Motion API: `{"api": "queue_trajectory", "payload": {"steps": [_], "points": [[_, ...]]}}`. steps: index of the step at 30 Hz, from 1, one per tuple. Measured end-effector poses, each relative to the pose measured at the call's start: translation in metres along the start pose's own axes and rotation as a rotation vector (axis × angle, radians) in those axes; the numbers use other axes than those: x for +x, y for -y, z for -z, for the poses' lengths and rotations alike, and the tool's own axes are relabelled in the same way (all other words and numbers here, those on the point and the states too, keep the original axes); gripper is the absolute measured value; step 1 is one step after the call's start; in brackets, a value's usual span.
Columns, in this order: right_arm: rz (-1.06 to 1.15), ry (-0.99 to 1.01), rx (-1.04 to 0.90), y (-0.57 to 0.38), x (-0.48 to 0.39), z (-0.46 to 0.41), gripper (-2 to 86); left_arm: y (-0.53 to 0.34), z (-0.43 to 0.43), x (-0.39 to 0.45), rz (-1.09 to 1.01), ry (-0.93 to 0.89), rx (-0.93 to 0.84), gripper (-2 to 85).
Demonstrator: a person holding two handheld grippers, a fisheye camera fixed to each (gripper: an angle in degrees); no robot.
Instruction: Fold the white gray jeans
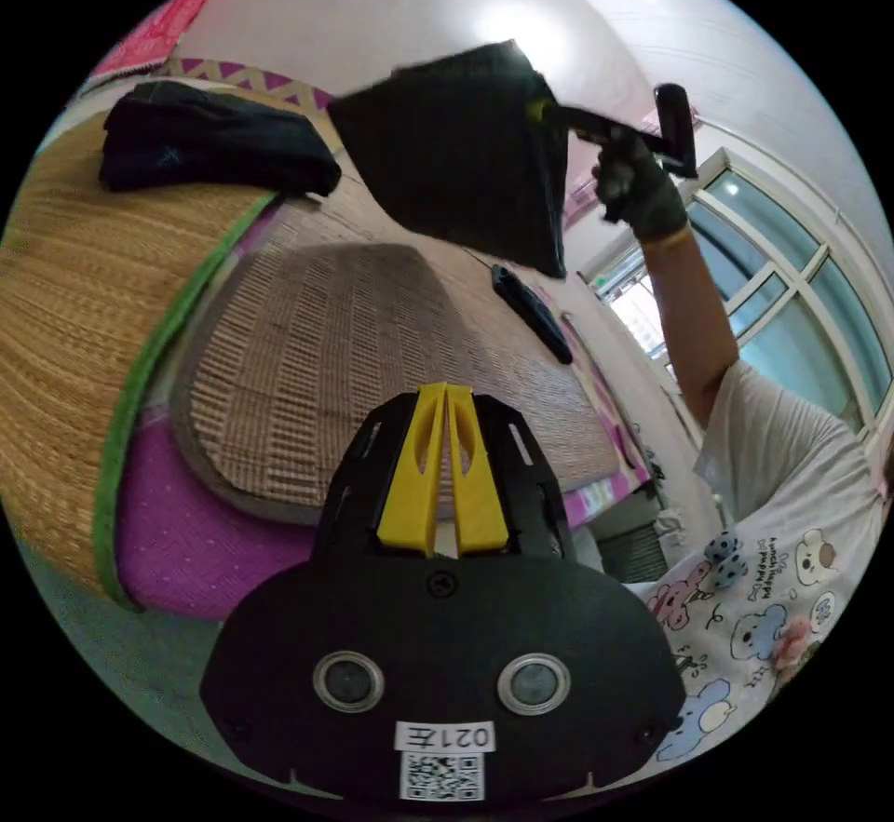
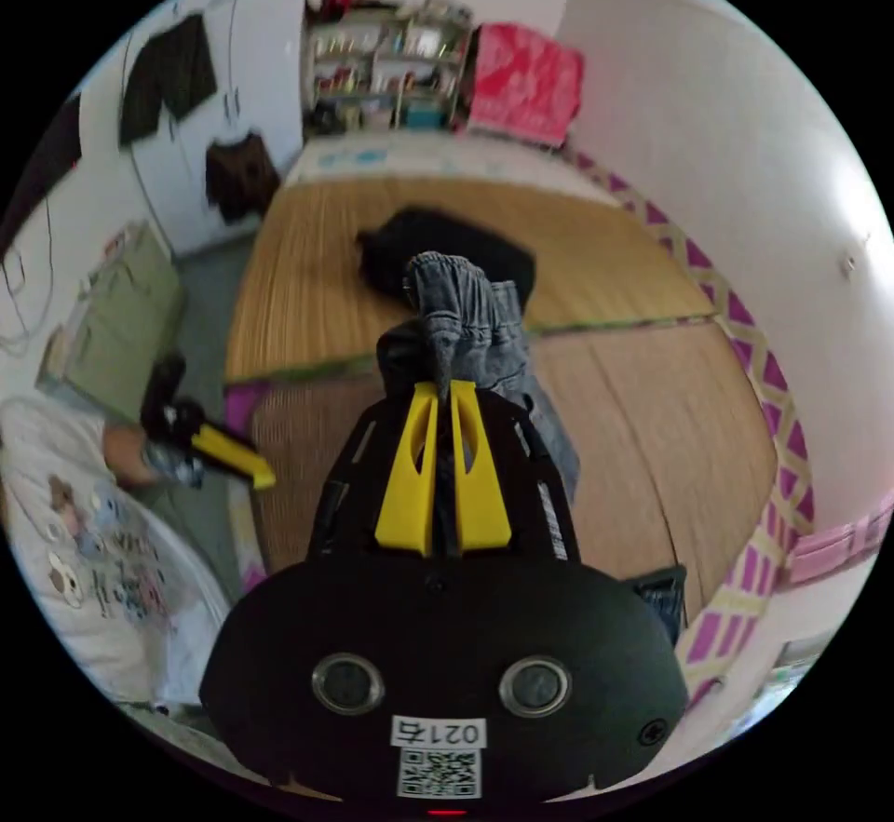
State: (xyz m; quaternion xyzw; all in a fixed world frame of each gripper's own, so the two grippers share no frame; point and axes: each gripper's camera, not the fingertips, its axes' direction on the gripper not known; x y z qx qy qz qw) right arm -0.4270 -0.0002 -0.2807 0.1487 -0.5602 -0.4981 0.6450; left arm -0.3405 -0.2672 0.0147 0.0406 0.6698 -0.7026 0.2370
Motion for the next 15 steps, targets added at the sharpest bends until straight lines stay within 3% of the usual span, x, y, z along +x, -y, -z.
{"api": "queue_trajectory", "payload": {"steps": [3,9,15], "points": [[0.094,0.067,-0.244,-0.05,-0.087,-0.087,0.1,-0.013,0.006,-0.002,0.02,0.024,-0.019,-0.9],[-0.126,-0.033,-0.003,-0.104,-0.115,-0.062,5.0,-0.032,0.015,-0.006,0.028,0.093,-0.036,-0.9],[-0.135,-0.006,0.074,-0.118,-0.118,-0.035,13.2,-0.025,0.025,-0.007,0.04,0.129,0.013,-0.9]]}}
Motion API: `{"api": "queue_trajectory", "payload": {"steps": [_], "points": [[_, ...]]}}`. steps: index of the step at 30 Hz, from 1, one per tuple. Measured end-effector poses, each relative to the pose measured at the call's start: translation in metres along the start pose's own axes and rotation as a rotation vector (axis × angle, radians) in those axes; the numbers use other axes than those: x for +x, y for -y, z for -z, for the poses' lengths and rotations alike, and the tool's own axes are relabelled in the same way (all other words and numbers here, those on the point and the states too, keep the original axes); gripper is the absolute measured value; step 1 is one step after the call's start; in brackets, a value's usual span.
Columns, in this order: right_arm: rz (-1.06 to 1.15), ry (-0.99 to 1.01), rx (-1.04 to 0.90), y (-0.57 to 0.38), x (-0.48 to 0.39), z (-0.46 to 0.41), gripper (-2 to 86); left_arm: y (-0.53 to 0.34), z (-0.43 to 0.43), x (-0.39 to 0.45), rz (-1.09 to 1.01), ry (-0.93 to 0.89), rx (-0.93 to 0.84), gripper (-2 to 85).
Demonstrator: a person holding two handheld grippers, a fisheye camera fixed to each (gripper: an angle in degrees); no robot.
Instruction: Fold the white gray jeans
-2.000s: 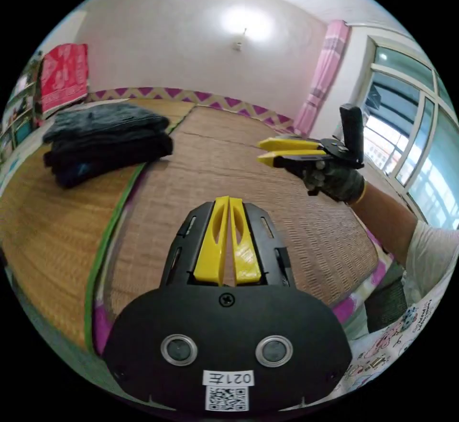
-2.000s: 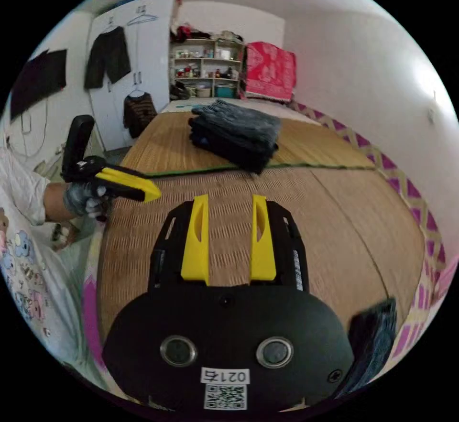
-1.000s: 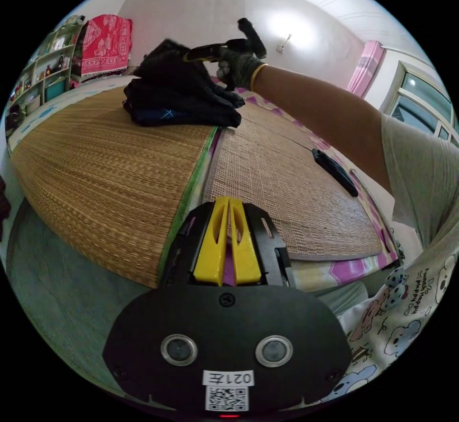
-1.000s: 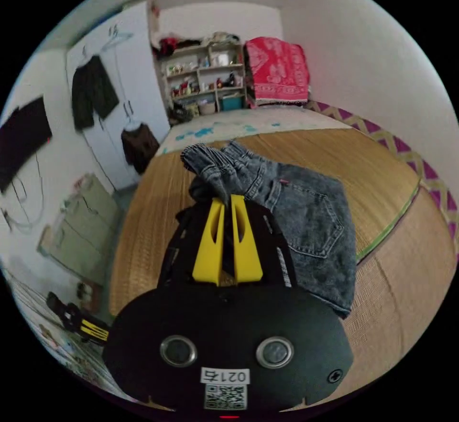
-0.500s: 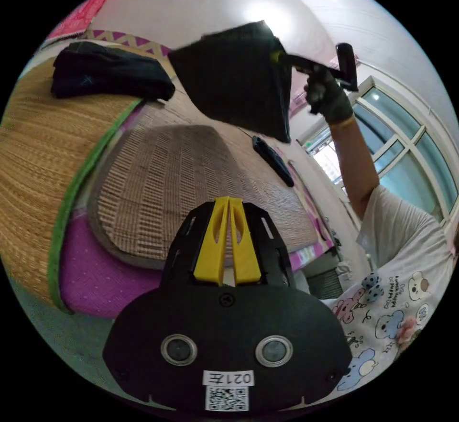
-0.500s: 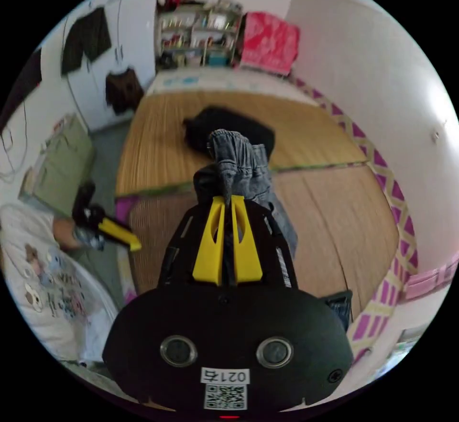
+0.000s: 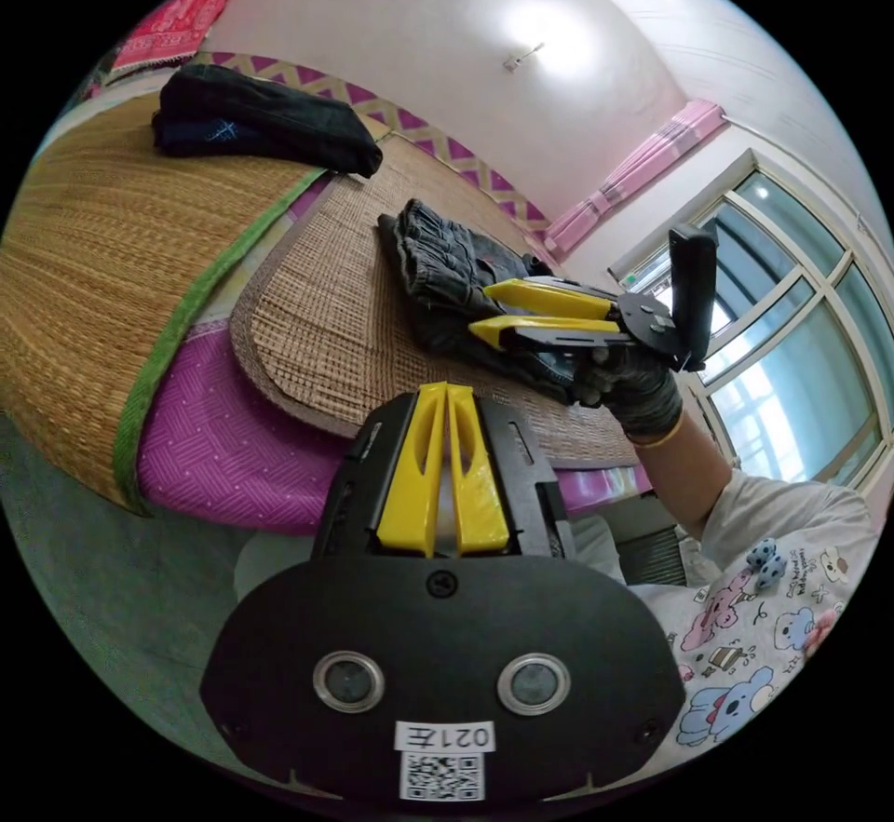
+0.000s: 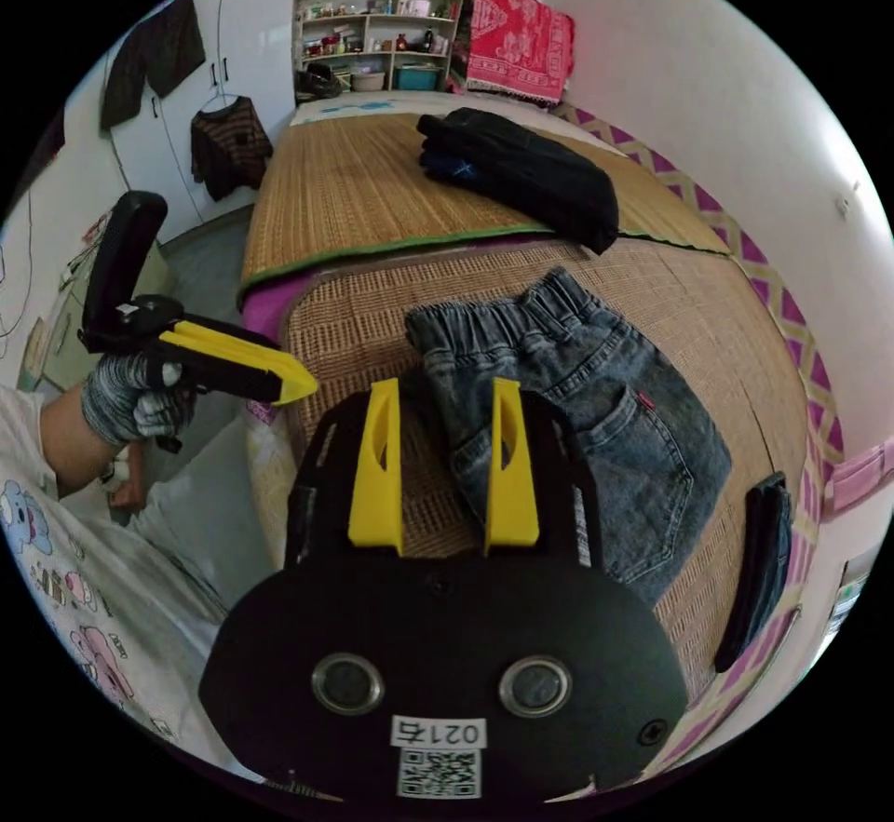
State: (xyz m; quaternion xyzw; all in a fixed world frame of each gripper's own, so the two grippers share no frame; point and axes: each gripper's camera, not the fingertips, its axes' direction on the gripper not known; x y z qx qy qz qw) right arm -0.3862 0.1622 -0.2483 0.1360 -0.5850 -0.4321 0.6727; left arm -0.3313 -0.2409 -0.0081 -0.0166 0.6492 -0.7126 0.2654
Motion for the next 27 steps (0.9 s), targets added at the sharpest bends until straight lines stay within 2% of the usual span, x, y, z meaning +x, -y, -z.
{"api": "queue_trajectory", "payload": {"steps": [5,7,9,12,15,18,20,23,25,27], "points": [[-0.079,-0.173,-0.002,-0.003,0.012,0.003,7.0,0.009,-0.001,0.001,0.012,0.026,0.03,-0.9],[-0.199,-0.047,0.063,-0.015,0.045,0.032,4.8,0.014,-0.004,0.001,-0.002,0.038,0.035,-0.8],[-0.378,0.133,0.215,-0.049,0.108,0.09,4.2,0.02,-0.008,-0.002,0.004,0.03,0.046,-0.6],[-0.568,0.233,0.467,-0.123,0.19,0.18,3.9,0.038,-0.022,-0.01,0.028,-0.032,0.088,0.8],[-0.748,0.244,0.663,-0.218,0.26,0.264,3.7,0.063,-0.046,-0.017,0.048,-0.058,0.107,5.5],[-0.936,0.151,0.789,-0.324,0.311,0.333,3.4,0.089,-0.084,-0.028,0.084,-0.036,0.036,7.9],[-1.089,0.088,0.797,-0.389,0.338,0.355,3.2,0.099,-0.115,-0.035,0.099,-0.005,-0.051,8.2],[-1.376,0.15,0.802,-0.5,0.376,0.343,2.8,0.1,-0.137,-0.033,0.077,0.026,-0.103,6.3],[-1.544,0.199,0.742,-0.558,0.391,0.318,2.6,0.102,-0.15,-0.027,0.038,0.025,-0.142,3.3],[-1.659,0.25,0.598,-0.605,0.401,0.287,2.3,0.107,-0.159,-0.019,0.013,0.047,-0.176,0.6]]}}
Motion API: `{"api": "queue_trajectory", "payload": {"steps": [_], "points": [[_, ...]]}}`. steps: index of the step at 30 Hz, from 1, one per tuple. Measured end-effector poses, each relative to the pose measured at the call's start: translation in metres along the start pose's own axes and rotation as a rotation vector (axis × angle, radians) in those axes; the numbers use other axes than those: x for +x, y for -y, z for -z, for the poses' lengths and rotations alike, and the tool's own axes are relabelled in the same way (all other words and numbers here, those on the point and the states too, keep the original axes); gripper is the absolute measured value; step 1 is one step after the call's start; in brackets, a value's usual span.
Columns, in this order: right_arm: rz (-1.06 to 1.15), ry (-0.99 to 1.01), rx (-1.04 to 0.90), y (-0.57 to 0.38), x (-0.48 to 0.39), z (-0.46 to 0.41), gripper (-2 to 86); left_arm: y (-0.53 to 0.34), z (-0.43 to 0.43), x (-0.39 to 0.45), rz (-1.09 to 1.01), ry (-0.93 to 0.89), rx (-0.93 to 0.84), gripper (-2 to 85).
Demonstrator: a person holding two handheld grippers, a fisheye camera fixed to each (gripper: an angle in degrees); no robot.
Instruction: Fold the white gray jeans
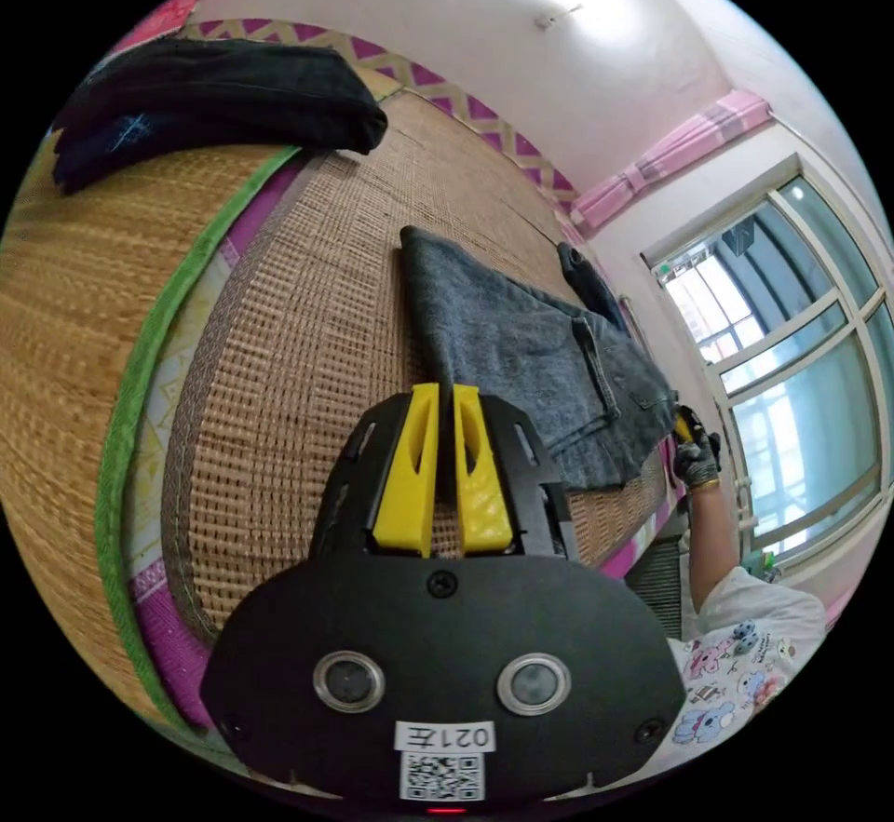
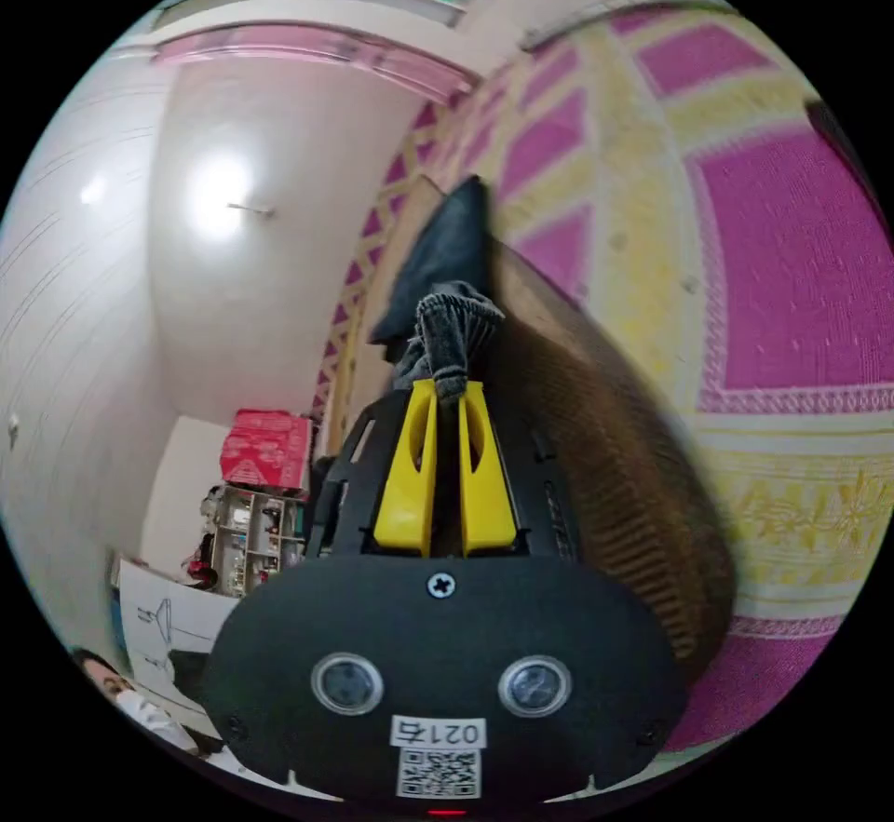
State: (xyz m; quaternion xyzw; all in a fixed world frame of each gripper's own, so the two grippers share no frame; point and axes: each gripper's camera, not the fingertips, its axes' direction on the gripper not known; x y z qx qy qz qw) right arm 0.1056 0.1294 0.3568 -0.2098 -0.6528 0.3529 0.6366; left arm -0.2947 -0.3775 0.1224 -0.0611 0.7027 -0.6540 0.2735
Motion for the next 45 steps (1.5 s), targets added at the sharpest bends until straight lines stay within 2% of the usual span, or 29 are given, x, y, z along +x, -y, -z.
{"api": "queue_trajectory", "payload": {"steps": [6,10,12,15,16,18,20,24,27,32,38,42,45], "points": [[0.046,0.164,-0.009,0.021,0.006,0.049,2.1,0.03,-0.01,0.048,-0.138,-0.003,0.011,-0.8],[0.038,0.141,0.07,0.03,0.018,0.101,2.3,0.044,-0.055,0.091,-0.228,-0.064,-0.055,-0.9],[0.012,0.066,0.121,0.033,0.042,0.13,3.0,0.039,-0.084,0.099,-0.235,-0.097,-0.097,-0.9],[0.008,0.039,0.045,0.034,0.062,0.143,4.4,0.018,-0.127,0.098,-0.238,-0.008,-0.152,-0.8],[0.024,0.046,0.044,0.032,0.059,0.147,5.0,0.009,-0.126,0.095,-0.249,-0.018,-0.106,-0.7],[0.178,-0.112,0.144,0.015,0.014,0.17,7.8,-0.002,-0.116,0.093,-0.235,-0.013,-0.072,-0.6],[0.358,-0.264,0.189,0.0,-0.033,0.172,8.7,-0.021,-0.087,0.115,-0.321,0.045,0.07,-0.5],[0.686,-0.396,0.11,-0.02,-0.115,0.112,8.9,-0.037,-0.099,0.181,-0.514,0.0,0.037,1.0],[0.807,-0.452,0.039,-0.022,-0.141,0.049,8.8,-0.047,-0.146,0.241,-0.663,-0.055,-0.033,4.2],[0.885,-0.529,-0.024,-0.017,-0.15,-0.021,8.7,-0.067,-0.245,0.327,-0.874,0.017,-0.138,7.2],[0.848,-0.593,-0.1,-0.019,-0.143,-0.05,8.8,-0.07,-0.3,0.355,-0.938,0.041,-0.221,10.0],[0.858,-0.638,-0.11,-0.026,-0.149,-0.059,8.7,-0.064,-0.301,0.358,-0.931,0.126,-0.177,6.3],[0.846,-0.632,-0.112,-0.028,-0.151,-0.059,8.3,-0.036,-0.28,0.341,-0.781,-0.006,-0.14,2.7]]}}
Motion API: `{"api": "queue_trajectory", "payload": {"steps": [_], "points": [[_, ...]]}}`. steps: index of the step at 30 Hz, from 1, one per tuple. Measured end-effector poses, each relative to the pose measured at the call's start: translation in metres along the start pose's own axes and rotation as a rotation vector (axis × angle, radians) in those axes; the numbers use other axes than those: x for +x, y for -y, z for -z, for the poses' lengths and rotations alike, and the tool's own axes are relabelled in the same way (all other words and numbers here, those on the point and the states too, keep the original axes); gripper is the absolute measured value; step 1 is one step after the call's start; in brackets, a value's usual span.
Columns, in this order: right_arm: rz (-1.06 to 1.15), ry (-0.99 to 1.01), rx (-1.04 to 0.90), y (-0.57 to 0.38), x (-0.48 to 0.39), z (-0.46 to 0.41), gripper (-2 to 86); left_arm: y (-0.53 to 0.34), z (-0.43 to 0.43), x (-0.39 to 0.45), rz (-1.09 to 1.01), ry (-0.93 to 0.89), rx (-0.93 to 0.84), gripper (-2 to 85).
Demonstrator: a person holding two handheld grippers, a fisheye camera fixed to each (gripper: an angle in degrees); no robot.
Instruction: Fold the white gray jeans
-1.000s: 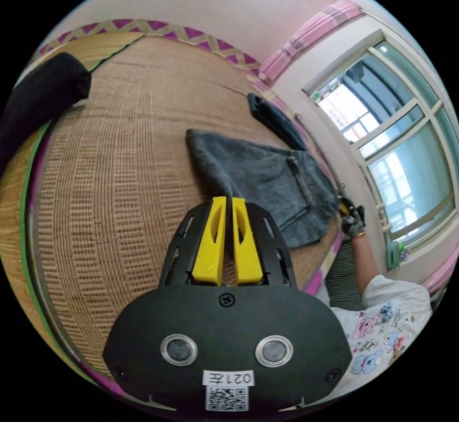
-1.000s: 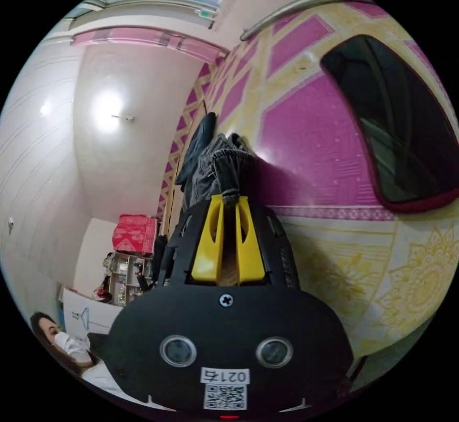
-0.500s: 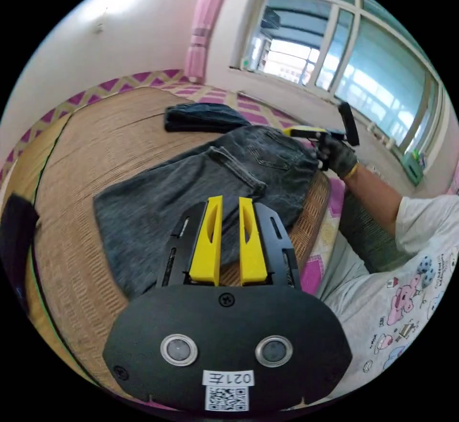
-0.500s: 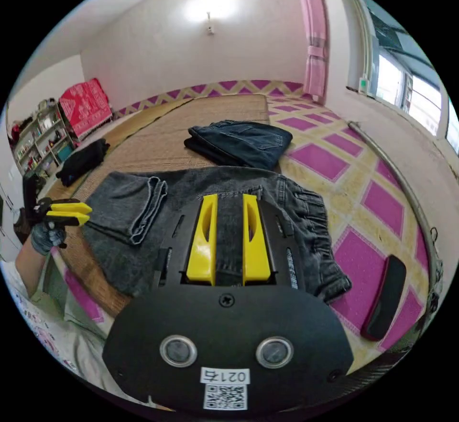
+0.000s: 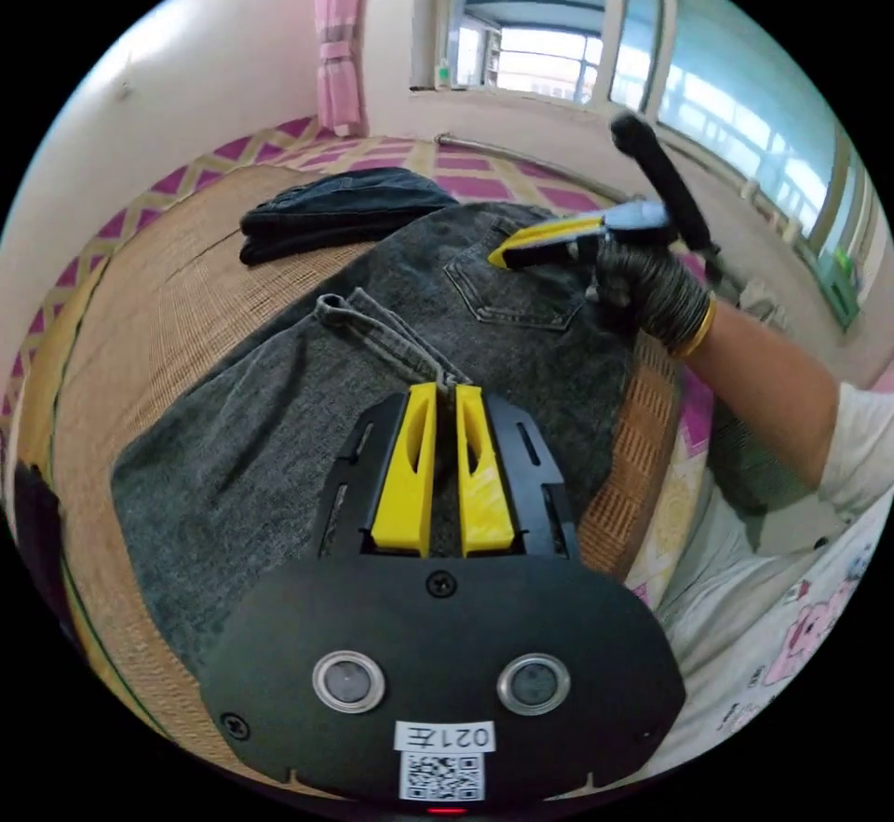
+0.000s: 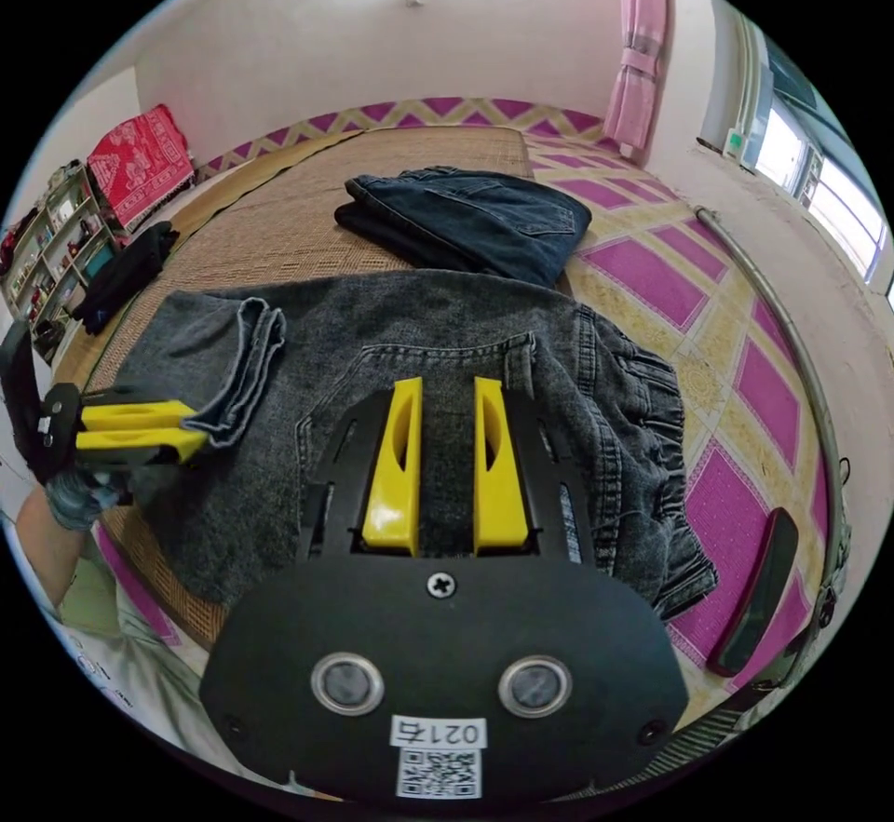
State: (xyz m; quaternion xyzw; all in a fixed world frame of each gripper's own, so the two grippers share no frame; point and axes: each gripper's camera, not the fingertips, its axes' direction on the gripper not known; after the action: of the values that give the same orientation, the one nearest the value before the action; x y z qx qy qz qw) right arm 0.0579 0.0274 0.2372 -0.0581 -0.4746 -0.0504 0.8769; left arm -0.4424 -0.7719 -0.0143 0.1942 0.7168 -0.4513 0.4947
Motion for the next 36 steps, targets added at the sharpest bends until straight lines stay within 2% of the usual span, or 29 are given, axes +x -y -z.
{"api": "queue_trajectory", "payload": {"steps": [2,6,8,11,14,17,20,22,23,25,26,29,32,36], "points": [[-0.014,0.007,0.0,0.0,0.0,0.001,7.9,-0.005,0.051,-0.036,0.103,-0.037,0.136,1.6],[-0.037,0.022,-0.001,-0.001,0.0,0.003,7.3,-0.035,0.164,-0.105,0.2,0.039,0.307,0.8],[-0.04,0.024,0.0,-0.001,-0.002,0.005,7.1,-0.073,0.242,-0.153,0.276,0.147,0.381,0.8],[-0.041,0.025,-0.001,-0.002,-0.005,0.007,7.1,-0.131,0.316,-0.209,0.41,0.314,0.419,1.0],[-0.045,0.027,-0.002,-0.003,-0.008,0.009,7.0,-0.19,0.345,-0.268,0.594,0.416,0.418,1.2],[-0.037,0.013,-0.006,-0.003,-0.013,0.01,7.1,-0.239,0.316,-0.333,0.776,0.349,0.294,1.9],[-0.019,0.033,0.0,-0.004,-0.017,0.017,8.2,-0.267,0.286,-0.364,0.862,0.333,0.225,2.7],[0.025,0.061,0.027,-0.003,-0.018,0.03,8.7,-0.271,0.293,-0.369,0.891,0.318,0.251,3.3],[0.092,0.079,0.057,-0.001,-0.02,0.04,8.8,-0.267,0.305,-0.364,0.905,0.397,0.27,3.6],[0.186,0.058,0.071,0.006,-0.022,0.049,9.0,-0.253,0.323,-0.348,0.847,0.555,0.305,3.2],[0.252,0.036,0.059,0.013,-0.022,0.049,9.3,-0.237,0.327,-0.34,0.77,0.571,0.305,3.2],[0.406,-0.001,0.041,0.032,-0.017,0.042,8.9,-0.187,0.308,-0.332,0.558,0.411,0.226,4.3],[0.535,-0.013,-0.021,0.052,-0.013,0.025,8.7,-0.137,0.267,-0.319,0.338,0.344,0.109,6.7],[0.659,0.023,-0.139,0.073,-0.01,-0.002,8.4,-0.097,0.213,-0.315,0.158,0.314,-0.074,10.0]]}}
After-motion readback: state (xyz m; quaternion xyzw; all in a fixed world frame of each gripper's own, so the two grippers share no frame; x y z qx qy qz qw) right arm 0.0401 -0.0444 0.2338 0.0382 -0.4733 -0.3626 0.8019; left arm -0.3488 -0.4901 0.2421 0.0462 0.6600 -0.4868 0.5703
